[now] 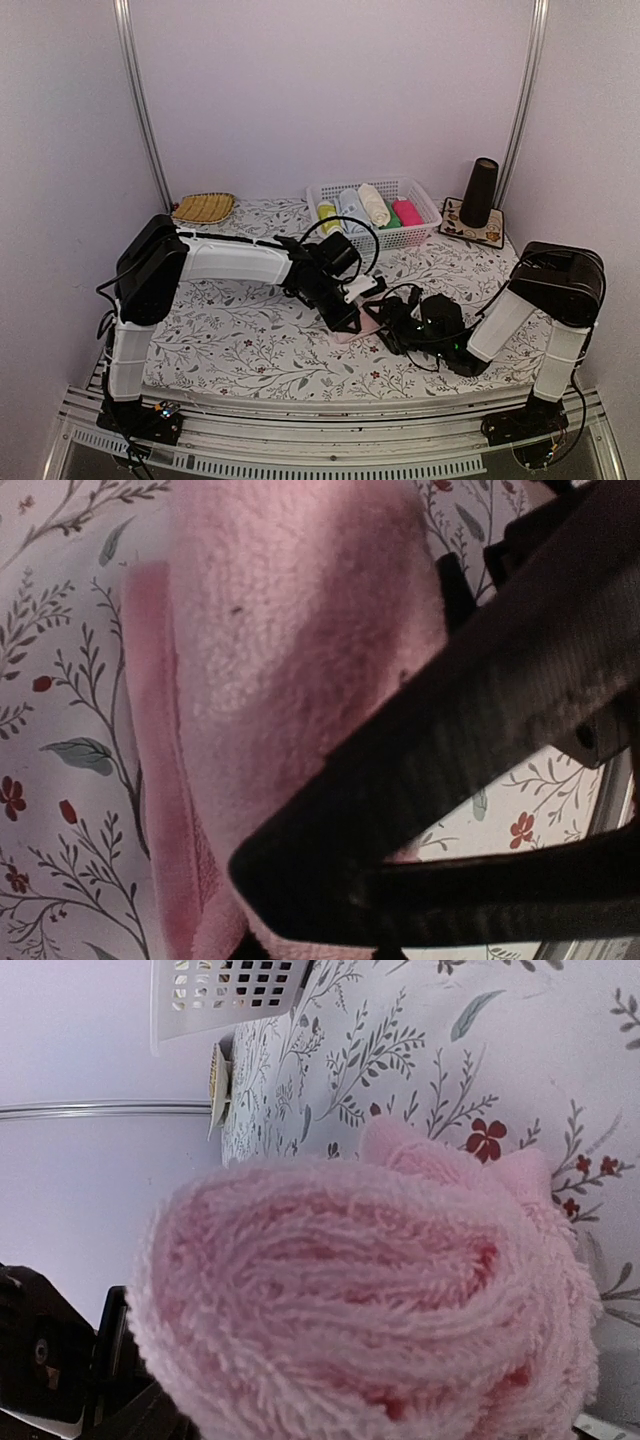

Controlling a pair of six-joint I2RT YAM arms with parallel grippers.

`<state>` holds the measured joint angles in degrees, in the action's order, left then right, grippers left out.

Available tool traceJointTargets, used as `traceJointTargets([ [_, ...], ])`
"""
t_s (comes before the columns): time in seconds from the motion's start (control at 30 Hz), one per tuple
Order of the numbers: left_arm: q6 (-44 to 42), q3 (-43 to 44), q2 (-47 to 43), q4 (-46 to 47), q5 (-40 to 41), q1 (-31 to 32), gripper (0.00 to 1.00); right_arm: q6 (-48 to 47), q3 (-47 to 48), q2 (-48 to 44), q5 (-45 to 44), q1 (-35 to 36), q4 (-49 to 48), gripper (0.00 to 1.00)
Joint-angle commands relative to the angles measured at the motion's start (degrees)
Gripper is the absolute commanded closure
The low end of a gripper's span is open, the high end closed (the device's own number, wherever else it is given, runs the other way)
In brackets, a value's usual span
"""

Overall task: Roll the towels
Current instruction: Pick up the towel from the center of the board.

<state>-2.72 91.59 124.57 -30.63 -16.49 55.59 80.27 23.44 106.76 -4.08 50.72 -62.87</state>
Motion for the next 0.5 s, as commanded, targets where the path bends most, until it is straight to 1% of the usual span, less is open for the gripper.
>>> traceJointTargets([
  [0.0,1.99,-1.33,4.55,-4.96,-6.42,0.08,1.00,0.54,0.67,5.02,0.83,-0.39,1.04,0.19],
  [0.2,4.98,-1.37,5.09,-4.23,-8.55,-1.11,1.00,0.74,2.35,9.03,1.82,-0.29,-1.99,0.25],
  [0.37,6.89,-2.62,3.57,-2.38,-12.61,-2.08,0.99,1.34,2.57,11.90,1.54,-0.36,-5.66,0.27],
  [0.47,7.33,-2.71,3.52,-1.90,-14.93,-2.56,0.99,0.35,4.12,13.03,2.59,-0.29,-5.86,0.27],
])
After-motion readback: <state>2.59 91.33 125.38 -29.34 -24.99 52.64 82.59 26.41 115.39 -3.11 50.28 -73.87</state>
